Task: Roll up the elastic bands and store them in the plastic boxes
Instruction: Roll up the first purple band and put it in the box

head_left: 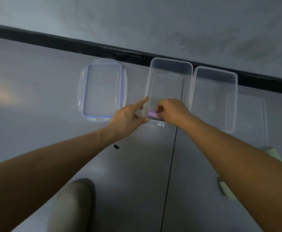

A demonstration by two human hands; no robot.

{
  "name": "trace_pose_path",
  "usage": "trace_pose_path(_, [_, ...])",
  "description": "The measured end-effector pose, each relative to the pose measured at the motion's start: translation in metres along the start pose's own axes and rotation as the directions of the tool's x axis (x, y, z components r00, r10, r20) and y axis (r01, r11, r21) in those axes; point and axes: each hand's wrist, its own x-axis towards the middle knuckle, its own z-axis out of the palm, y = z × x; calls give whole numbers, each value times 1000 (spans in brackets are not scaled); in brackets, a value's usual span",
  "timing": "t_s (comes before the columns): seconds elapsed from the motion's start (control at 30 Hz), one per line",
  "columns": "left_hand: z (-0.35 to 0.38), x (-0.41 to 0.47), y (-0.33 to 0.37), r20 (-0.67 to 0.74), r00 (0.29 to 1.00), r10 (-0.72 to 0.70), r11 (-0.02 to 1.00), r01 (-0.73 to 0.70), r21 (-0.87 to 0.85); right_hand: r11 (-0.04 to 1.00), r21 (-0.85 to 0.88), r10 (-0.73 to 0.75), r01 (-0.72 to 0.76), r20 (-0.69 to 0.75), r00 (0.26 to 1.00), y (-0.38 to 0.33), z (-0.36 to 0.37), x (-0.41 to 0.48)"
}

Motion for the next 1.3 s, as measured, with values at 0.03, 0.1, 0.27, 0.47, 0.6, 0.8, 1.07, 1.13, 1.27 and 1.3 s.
trace_pose_path(0.03, [0,-1,-1,-3,1000,5,1000,-5,-4,1000,-6,7,-7,13,1000,-1,-2,3])
trace_pose_path(0.1, [1,0,-3,-17,1000,6,1000,-6,-12,1000,-18,12,-11,34,999,-3,-6,8])
trace_pose_path(0.27, [3,0,-2,-32,999,-16,999,15,-32,1000,15,-8,6,144,990,-3,-2,9])
trace_pose_path(0.47, [3,-2,0,-37,999,-14,999,12,-50,997,71,3,-13,138,990,-1,-1,9])
trace_pose_path(0.6, [3,-2,1,-31,999,-19,999,17,-47,995,97,13,-28,153,988,-1,1,10])
trace_pose_path(0.8, [3,-1,2,-43,999,-9,1000,8,-12,994,98,32,-44,123,992,-2,1,9])
trace_pose_path(1.07, [2,1,0,-39,999,7,1000,-7,18,990,97,85,-103,176,981,-9,-5,13])
trace_pose_path(1.13, [3,1,-2,-48,999,25,999,-23,39,986,132,78,-104,186,979,-8,-7,11])
trace_pose_path(1.27, [3,1,-7,-60,996,69,997,-66,46,979,171,90,-114,144,985,-5,-7,8])
trace_pose_path(1.3, [3,0,-8,-62,995,76,996,-73,41,980,167,89,-111,137,987,-5,-7,8])
